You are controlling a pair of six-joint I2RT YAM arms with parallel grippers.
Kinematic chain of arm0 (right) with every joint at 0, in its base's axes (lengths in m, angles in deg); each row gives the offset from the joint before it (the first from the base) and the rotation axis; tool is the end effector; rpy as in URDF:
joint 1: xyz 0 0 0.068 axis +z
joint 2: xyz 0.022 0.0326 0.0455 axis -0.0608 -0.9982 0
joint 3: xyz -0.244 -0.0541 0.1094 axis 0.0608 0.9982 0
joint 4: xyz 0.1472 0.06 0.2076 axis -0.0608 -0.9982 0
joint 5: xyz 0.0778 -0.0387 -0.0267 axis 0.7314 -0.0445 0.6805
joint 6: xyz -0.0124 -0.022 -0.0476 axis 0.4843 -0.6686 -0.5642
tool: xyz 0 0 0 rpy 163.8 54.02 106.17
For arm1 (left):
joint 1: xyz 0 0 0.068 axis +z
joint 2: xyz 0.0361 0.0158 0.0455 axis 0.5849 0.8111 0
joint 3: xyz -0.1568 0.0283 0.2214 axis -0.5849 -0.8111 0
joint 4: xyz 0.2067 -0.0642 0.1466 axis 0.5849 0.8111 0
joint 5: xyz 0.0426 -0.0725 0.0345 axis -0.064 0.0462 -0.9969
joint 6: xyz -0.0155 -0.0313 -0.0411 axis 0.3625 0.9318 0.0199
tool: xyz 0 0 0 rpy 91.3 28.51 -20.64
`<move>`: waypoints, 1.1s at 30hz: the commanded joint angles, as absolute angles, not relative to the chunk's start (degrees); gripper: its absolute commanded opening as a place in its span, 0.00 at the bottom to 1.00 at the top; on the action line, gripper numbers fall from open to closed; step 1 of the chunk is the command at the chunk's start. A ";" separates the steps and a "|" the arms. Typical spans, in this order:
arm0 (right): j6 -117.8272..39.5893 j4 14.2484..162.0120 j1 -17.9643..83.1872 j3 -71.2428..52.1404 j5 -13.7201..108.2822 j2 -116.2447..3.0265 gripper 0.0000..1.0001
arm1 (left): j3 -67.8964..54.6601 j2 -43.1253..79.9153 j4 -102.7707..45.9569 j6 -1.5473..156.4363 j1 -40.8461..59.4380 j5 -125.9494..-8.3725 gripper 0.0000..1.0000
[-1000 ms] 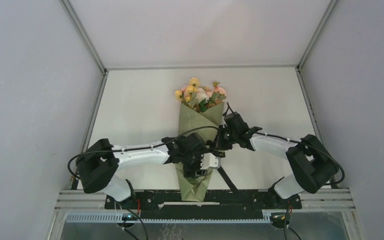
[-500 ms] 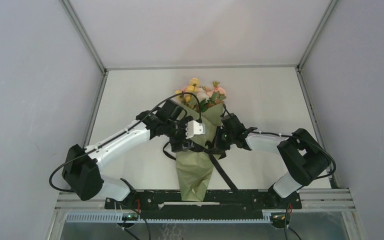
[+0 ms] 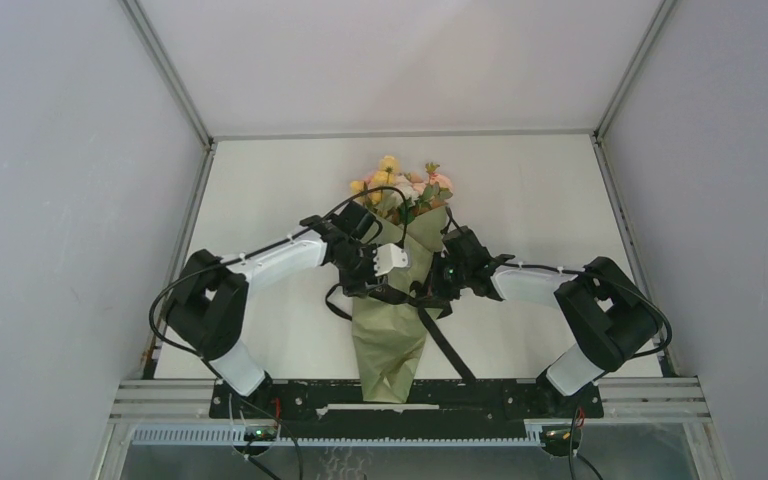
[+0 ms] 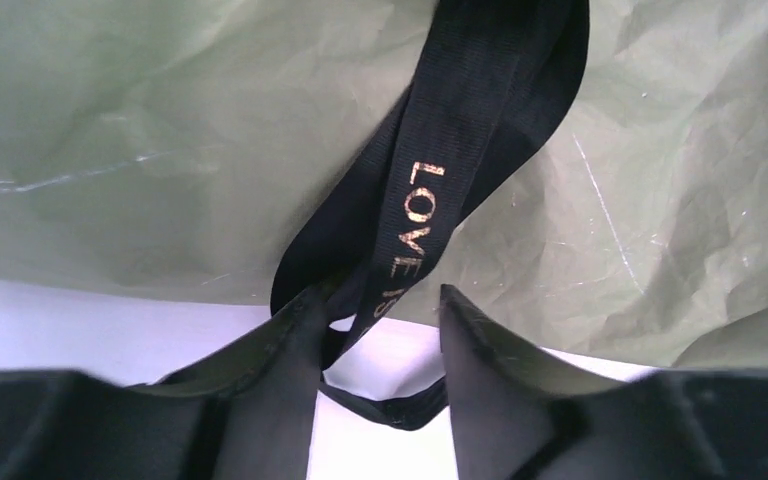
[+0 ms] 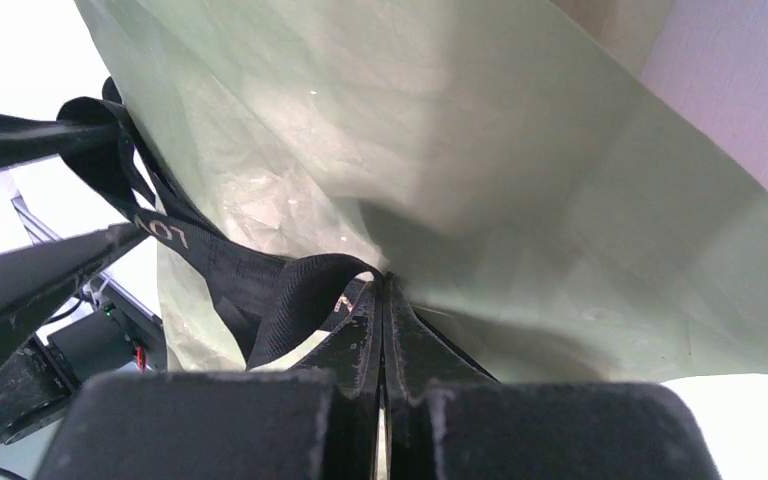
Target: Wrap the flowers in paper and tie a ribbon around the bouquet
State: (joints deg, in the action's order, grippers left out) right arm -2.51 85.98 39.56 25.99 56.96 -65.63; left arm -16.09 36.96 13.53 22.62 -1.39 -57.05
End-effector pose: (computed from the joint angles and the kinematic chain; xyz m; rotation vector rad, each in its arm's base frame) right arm 0.2276 0.1789 0.1424 0.0347 2.6926 0.8944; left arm 0.2432 -0.1984 0.1990 1.8432 2.0646 -0.4224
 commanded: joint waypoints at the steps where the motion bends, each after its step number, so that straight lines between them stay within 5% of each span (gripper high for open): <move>1: -1.94 90.15 39.14 24.09 58.32 -64.77 0.00 | -12.70 36.83 14.70 22.50 -1.25 -54.68 0.37; 4: -1.20 92.81 38.75 24.08 60.25 -65.04 0.00 | -12.61 34.23 16.82 22.73 -1.22 -51.75 0.12; 7: -0.26 95.16 37.86 23.90 61.50 -65.50 0.00 | -12.85 30.12 19.49 22.84 -1.50 -49.10 0.01; 23: -1.22 94.38 37.20 18.43 62.99 -71.26 0.00 | -19.04 16.16 40.93 18.10 -7.81 -53.32 0.02; 30: -1.69 93.51 38.11 16.72 64.47 -72.40 0.00 | -21.98 17.59 28.99 21.87 -7.82 -60.20 0.56; 33: -0.68 94.81 38.15 16.60 66.13 -72.61 0.00 | -23.22 17.02 14.87 28.81 -7.87 -60.39 0.70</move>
State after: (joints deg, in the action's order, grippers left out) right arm -0.90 92.41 37.72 18.64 63.76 -72.47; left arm -21.90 17.75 32.72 21.53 -7.86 -58.82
